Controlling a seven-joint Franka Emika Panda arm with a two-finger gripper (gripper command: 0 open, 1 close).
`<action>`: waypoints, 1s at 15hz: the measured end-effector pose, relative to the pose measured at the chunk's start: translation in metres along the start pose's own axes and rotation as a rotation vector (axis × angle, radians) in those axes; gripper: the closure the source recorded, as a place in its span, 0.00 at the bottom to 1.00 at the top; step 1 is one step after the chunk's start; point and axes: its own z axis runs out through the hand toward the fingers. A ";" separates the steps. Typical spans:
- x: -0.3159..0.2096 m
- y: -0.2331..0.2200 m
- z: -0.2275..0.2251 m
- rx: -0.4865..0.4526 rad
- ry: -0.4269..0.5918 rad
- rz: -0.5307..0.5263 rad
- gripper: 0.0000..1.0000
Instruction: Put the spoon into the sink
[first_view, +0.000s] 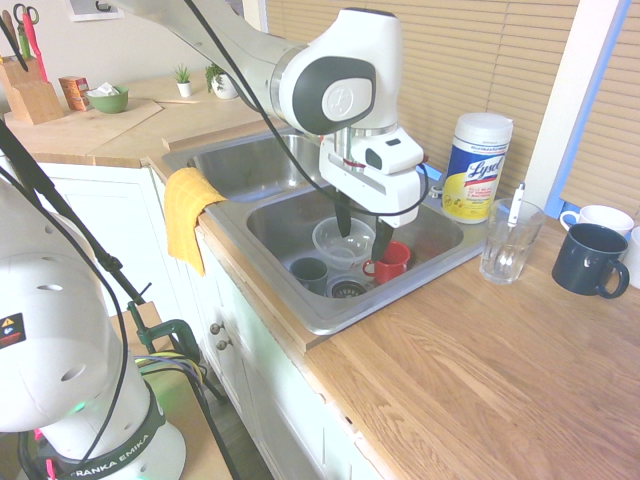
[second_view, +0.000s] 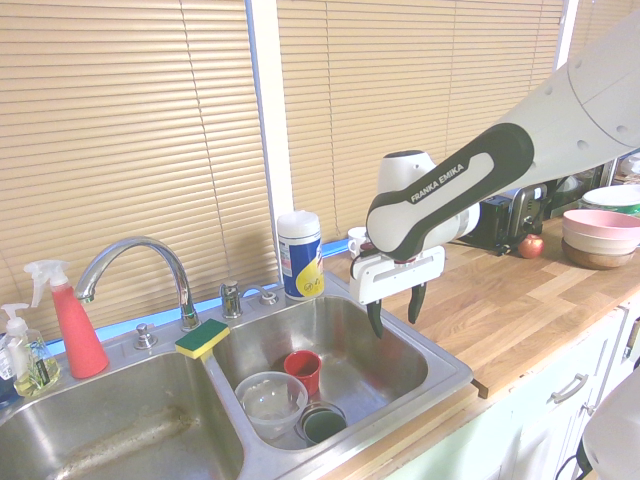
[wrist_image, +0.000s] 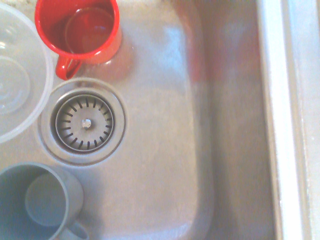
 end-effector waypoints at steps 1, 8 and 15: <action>0.000 0.000 0.000 0.001 0.001 0.000 0.00; 0.018 0.004 -0.026 0.181 0.104 -0.020 0.00; 0.063 0.038 -0.103 0.509 0.327 -0.089 0.00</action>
